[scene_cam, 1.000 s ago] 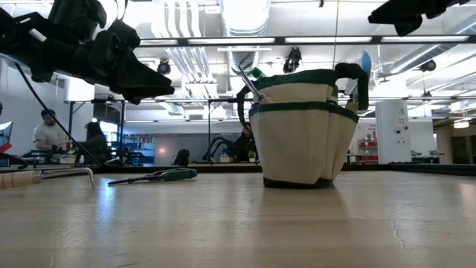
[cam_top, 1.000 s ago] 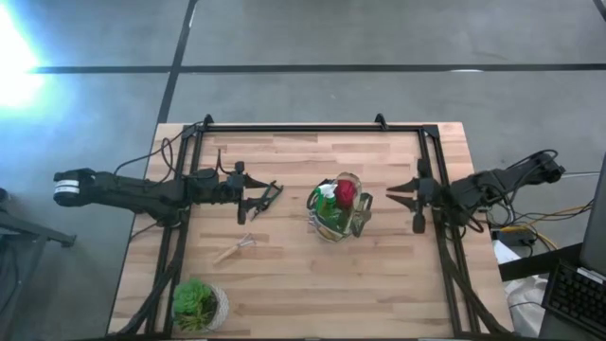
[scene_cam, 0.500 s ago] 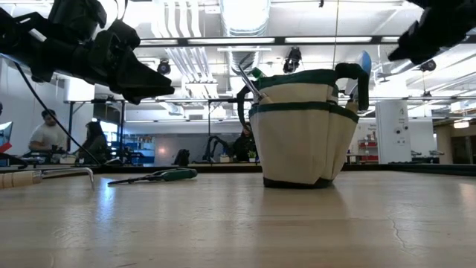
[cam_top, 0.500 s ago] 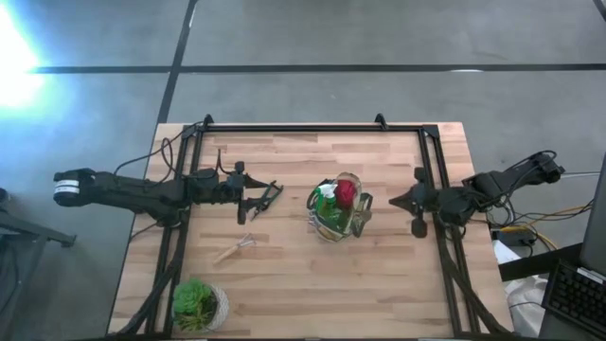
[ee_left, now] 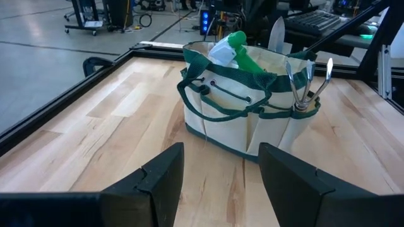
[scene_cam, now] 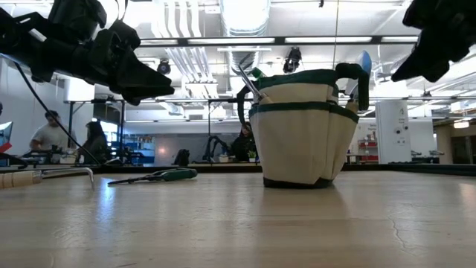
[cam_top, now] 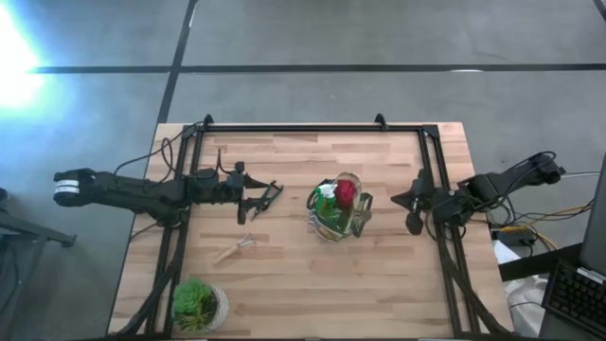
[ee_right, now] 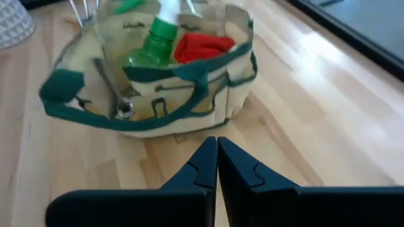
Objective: Pick & Place Garden tools in Gardening bag
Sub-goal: Adjust the gardening bag
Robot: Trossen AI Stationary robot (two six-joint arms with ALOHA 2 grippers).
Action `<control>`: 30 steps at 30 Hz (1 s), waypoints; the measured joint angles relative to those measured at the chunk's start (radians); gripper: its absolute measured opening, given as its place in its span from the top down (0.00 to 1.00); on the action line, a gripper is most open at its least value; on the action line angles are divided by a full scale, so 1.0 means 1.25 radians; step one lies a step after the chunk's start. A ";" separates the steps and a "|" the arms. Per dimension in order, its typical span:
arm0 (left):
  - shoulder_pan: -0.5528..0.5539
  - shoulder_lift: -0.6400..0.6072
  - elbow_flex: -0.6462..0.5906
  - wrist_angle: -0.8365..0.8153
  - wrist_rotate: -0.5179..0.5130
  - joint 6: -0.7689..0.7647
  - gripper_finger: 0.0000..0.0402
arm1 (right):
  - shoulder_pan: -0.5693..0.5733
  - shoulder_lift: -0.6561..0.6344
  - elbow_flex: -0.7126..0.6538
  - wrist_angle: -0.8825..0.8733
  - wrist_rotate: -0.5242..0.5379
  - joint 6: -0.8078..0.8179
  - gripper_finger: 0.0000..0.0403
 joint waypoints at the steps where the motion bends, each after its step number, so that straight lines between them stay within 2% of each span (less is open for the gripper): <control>1: 0.000 0.000 0.000 0.000 0.000 0.000 0.49 | 0.000 0.001 -0.005 0.003 -0.006 0.001 0.98; 6: 0.000 0.000 0.000 0.000 0.000 -0.001 0.49 | 0.000 0.019 -0.009 0.088 -0.055 -0.087 0.98; 9: 0.000 0.000 0.000 0.000 0.000 -0.001 0.49 | 0.000 0.040 0.011 0.076 -0.046 -0.115 0.98; 12: 0.000 0.000 0.000 0.000 0.000 -0.001 0.49 | -0.010 0.058 0.016 0.031 0.002 -0.065 0.98; 17: 0.000 0.000 0.000 0.003 0.000 -0.001 0.49 | -0.044 0.078 0.009 0.017 0.009 0.027 0.98; 23: -0.001 -0.001 0.000 0.049 0.005 -0.021 0.49 | -0.088 0.088 0.006 0.018 0.068 0.057 0.98; 30: -0.001 -0.001 0.000 0.050 0.007 -0.035 0.49 | -0.141 0.087 0.005 0.018 0.071 0.047 0.98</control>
